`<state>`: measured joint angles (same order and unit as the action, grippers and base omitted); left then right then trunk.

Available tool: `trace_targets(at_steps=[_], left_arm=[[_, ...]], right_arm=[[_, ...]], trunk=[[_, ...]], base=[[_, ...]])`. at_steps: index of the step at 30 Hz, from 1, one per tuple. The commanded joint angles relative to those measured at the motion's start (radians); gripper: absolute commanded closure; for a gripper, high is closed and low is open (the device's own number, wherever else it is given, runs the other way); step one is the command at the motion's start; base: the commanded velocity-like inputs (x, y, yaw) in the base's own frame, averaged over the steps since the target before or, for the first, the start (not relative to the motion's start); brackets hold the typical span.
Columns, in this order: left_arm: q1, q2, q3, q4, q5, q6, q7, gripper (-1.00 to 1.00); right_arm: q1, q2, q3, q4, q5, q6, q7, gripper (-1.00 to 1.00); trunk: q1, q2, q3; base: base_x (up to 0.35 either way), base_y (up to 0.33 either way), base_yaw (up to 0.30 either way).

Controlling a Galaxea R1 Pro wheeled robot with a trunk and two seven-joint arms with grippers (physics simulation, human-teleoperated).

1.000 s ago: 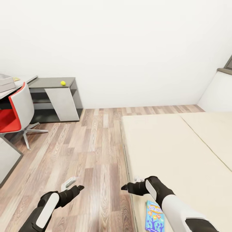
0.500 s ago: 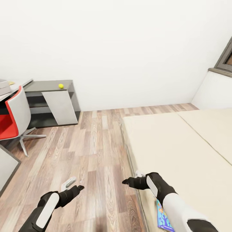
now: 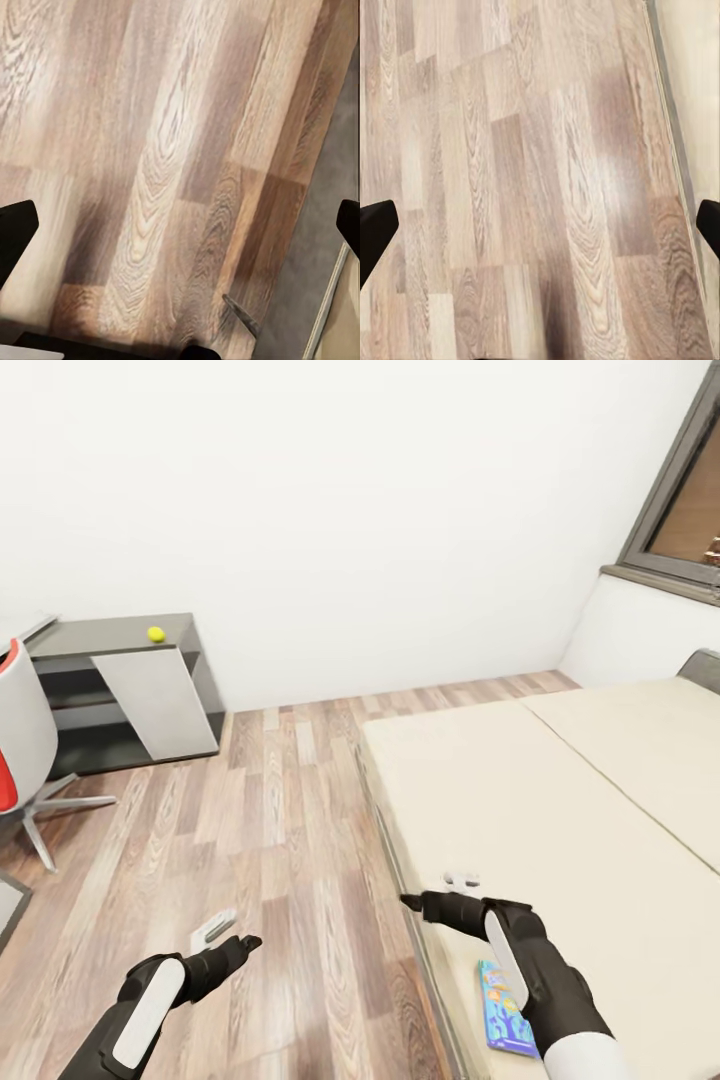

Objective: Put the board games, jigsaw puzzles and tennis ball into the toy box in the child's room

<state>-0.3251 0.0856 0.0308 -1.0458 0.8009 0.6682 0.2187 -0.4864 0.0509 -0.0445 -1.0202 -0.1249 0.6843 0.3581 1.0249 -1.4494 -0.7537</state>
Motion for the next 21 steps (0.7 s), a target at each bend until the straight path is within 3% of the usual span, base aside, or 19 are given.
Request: trace_targets(at_steps=[1,7,15,21], left_arm=[[0.0,0.0,0.0,-0.001,0.011,0.004,0.008,-1.0],[0.0,-0.001,0.0,-0.001,0.011,0.004,0.008,-1.0],[0.0,-0.001,0.0,0.003,0.011,0.003,0.008,-1.0],[0.0,-0.001,-0.001,0.005,0.011,-0.009,0.008,-1.0]], right_arm=[[0.055,0.0,-0.003,-0.118,-0.006,0.036,-0.001,-1.0],[0.097,-0.001,-0.003,-0.206,-0.004,0.063,-0.004,-1.0],[0.11,-0.001,-0.005,-0.235,-0.005,0.073,-0.004,-1.0],[0.114,-0.002,-0.008,-0.25,-0.005,0.075,-0.005,-1.0]], trunk=[[0.0,0.0,-0.001],[0.0,0.0,-0.001],[0.0,0.0,-0.001],[0.0,0.0,-0.001]], base=[[0.0,0.016,-0.279],[0.0,0.009,-0.284],[0.0,0.018,-0.287],[0.0,0.144,-0.288]])
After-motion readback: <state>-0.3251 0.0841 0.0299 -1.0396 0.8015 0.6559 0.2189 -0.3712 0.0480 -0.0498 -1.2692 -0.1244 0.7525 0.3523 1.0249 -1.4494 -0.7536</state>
